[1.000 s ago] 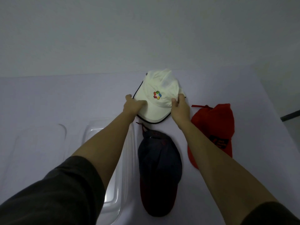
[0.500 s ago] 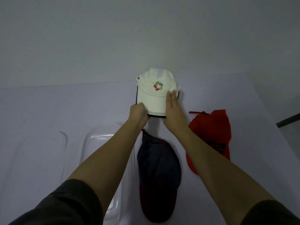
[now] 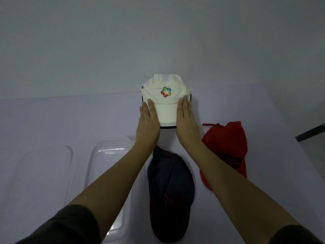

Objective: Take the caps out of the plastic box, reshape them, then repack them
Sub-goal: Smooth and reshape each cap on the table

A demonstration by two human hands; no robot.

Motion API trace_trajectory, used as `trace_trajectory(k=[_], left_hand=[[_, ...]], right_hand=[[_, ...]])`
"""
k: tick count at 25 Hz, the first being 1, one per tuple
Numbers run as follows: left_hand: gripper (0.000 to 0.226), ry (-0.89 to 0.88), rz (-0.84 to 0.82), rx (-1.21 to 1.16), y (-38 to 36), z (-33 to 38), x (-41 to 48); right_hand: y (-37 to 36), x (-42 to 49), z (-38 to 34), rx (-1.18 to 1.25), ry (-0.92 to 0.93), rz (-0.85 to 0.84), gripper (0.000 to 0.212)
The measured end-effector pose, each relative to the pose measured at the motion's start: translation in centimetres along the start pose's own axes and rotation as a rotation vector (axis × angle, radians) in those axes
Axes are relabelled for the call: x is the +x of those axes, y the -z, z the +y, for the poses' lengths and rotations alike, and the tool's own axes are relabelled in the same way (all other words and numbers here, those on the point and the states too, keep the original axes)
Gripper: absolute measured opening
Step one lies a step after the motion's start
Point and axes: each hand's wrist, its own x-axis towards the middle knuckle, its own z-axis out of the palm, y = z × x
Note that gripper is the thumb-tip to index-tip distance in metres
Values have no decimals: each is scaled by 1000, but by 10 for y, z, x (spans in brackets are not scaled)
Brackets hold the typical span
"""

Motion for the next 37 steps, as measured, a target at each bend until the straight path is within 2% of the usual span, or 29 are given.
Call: trace_trajectory(k=[3,5,9,11,13,17,19,22,24,26,28,30,32,35,37], left_hand=[[71,-36,81,9,0,0,-9],[68,-49,69,-119,1,3,-13],[61,36,80,-375,6,7,-15],[62,-48,52,-445,8,6,-15],[57,-76,2,-551,9,8,-17],[53,27,-69,-663,8,11,-21],[52,37,-76,-705,9,12,-19],[52,45,-64,-732,14,20,-19],[52,10,-32,-703,15,18,-19],[54,-61,-32,-644,16,11,-19],[58,-78,7,-461,13,-1,-19],[61,-169,116,-119,8,-5,-22],[59,-241,152,106,2,-8,-25],[55,-177,129,267,4,-7,-22],[40,-147,111,377,6,-4,-22]], right_hand=[[4,0,-6,85,-225,-65,71],[6,0,-7,138,-210,-126,72],[5,-3,-3,487,-106,-133,58],[9,-9,-5,631,-120,-189,49],[14,-13,-9,747,-163,-271,50],[18,-13,-17,984,-209,-397,53],[14,-11,-18,1015,-239,-437,58],[9,-9,-18,1007,-309,-460,76],[8,-10,-14,920,-261,-381,67],[12,-5,-6,668,-164,-272,61],[10,-8,1,243,-86,-158,70],[7,-17,-1,47,-89,-43,75],[4,-24,-6,35,-140,-19,74],[1,-30,-7,-24,-128,52,62],[5,-30,-8,11,-157,39,60]])
